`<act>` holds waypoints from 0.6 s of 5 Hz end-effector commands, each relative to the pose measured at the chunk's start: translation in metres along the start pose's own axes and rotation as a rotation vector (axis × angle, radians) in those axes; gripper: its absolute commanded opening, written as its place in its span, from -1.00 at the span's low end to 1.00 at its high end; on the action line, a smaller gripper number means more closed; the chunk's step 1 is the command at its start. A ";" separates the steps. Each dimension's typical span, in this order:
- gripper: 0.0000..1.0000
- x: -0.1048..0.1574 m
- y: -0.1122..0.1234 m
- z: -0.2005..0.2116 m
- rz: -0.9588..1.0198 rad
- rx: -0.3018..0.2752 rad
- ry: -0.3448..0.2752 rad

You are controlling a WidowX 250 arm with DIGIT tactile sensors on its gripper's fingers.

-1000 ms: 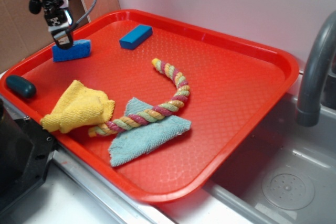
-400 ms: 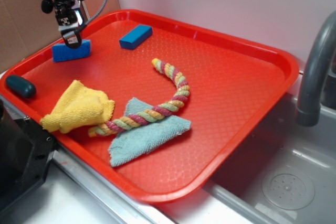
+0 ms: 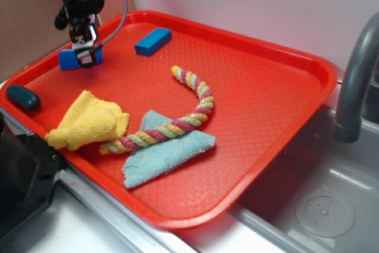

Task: Grab the blue sponge.

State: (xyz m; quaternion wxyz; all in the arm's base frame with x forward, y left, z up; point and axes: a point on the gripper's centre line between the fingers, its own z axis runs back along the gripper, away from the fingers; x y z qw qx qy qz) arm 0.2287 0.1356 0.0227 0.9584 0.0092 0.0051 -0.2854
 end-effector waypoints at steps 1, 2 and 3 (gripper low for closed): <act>-1.00 -0.019 -0.003 -0.013 0.058 -0.026 0.021; -1.00 -0.018 -0.006 -0.003 0.046 -0.010 0.010; -1.00 -0.019 -0.010 0.003 0.045 -0.001 0.012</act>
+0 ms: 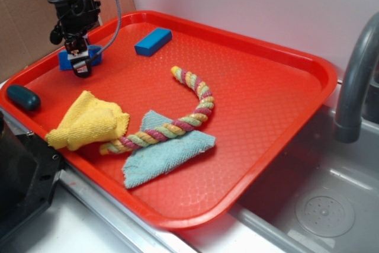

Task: Grab the blue sponge.

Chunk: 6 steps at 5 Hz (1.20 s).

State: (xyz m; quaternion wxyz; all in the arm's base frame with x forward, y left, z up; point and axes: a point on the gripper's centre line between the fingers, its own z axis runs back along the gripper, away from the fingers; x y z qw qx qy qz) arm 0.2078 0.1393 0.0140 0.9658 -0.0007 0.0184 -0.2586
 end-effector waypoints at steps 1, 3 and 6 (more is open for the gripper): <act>-1.00 -0.002 -0.009 0.037 -0.009 0.057 -0.064; -1.00 0.013 -0.068 0.133 0.006 0.142 -0.140; -1.00 0.052 -0.083 0.198 0.468 0.062 -0.224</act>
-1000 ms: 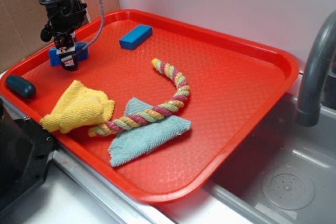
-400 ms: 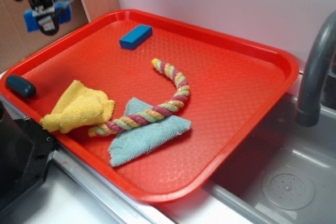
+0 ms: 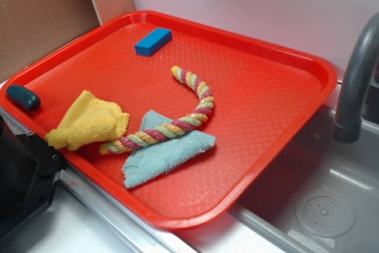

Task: Grab the blue sponge.

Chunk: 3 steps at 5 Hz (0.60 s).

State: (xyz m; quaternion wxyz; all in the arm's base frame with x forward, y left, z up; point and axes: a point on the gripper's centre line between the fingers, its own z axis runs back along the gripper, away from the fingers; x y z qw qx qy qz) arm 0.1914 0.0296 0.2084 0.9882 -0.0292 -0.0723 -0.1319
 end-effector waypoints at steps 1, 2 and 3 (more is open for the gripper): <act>-1.00 0.003 0.003 0.000 0.460 0.072 -0.064; -1.00 0.005 -0.002 0.000 0.561 0.082 -0.057; -1.00 0.005 -0.003 -0.005 0.550 0.076 -0.073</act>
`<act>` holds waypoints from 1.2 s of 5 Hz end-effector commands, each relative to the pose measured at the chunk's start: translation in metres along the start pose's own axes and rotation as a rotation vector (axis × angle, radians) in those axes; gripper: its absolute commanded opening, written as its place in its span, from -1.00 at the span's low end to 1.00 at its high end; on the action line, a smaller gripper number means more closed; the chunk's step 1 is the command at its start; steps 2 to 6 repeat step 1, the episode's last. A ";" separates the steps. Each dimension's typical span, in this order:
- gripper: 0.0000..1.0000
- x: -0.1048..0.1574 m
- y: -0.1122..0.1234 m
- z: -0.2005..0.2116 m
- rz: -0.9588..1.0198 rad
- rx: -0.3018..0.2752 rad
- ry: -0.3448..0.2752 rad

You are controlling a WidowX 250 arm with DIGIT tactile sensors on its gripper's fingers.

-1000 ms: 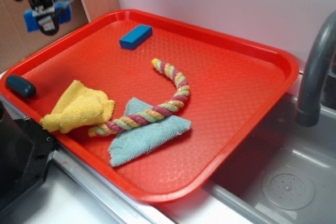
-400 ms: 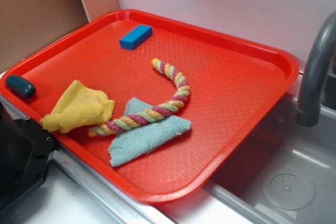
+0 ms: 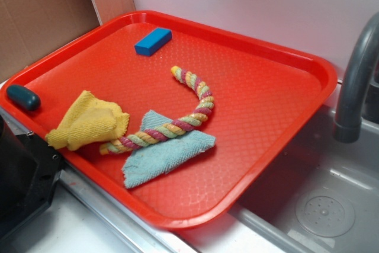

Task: Grab the blue sponge.

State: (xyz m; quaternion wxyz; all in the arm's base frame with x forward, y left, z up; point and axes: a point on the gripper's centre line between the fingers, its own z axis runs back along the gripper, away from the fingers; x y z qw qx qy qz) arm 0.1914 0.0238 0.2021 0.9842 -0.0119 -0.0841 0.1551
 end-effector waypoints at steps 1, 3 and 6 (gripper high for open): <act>-1.00 0.001 0.000 0.000 -0.040 -0.002 -0.035; -1.00 0.001 0.000 0.000 -0.040 -0.002 -0.035; -1.00 0.001 0.000 0.000 -0.040 -0.002 -0.035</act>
